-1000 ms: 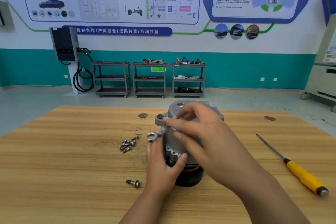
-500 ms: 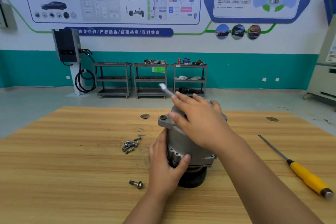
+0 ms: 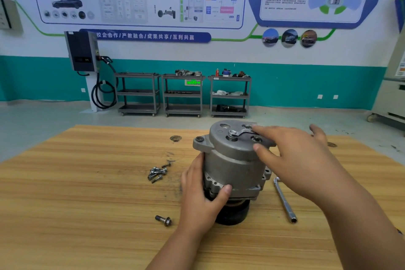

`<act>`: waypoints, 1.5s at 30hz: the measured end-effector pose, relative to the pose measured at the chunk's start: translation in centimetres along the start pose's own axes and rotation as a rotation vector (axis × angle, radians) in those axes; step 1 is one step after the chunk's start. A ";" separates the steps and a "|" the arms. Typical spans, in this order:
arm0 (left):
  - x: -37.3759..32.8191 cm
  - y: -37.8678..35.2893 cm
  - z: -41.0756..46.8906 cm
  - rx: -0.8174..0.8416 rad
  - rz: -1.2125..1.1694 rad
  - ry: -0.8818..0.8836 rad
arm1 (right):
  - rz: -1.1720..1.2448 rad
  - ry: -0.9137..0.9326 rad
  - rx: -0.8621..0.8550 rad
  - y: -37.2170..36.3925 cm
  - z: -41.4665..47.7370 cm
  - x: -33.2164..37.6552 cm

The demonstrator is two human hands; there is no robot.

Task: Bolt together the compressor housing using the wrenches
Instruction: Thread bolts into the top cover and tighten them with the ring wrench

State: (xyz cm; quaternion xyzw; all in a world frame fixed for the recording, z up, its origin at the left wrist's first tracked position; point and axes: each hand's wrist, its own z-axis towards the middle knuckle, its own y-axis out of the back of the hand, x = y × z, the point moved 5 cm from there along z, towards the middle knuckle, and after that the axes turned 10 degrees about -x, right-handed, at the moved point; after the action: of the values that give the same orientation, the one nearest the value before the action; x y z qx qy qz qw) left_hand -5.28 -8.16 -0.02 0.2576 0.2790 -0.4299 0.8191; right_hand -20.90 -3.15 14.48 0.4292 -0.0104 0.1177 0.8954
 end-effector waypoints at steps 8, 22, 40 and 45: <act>0.1 0.0 0.1 -0.019 -0.007 -0.010 | 0.275 0.151 0.009 3.5 -2.5 0.7; 0.6 -0.4 0.4 -0.021 -0.054 0.007 | 0.492 0.432 -0.060 0.1 -2.5 6.7; -0.3 0.0 0.1 -0.011 -0.006 -0.023 | 0.697 0.150 0.085 -3.6 4.2 3.9; -0.1 0.1 0.0 -0.005 -0.005 -0.015 | 0.373 0.118 0.081 -4.1 4.6 2.1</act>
State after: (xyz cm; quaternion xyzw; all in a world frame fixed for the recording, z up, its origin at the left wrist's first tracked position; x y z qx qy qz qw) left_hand -5.24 -8.12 0.07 0.2516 0.2744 -0.4335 0.8206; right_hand -17.59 -8.73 14.53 0.4477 -0.0325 0.3068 0.8392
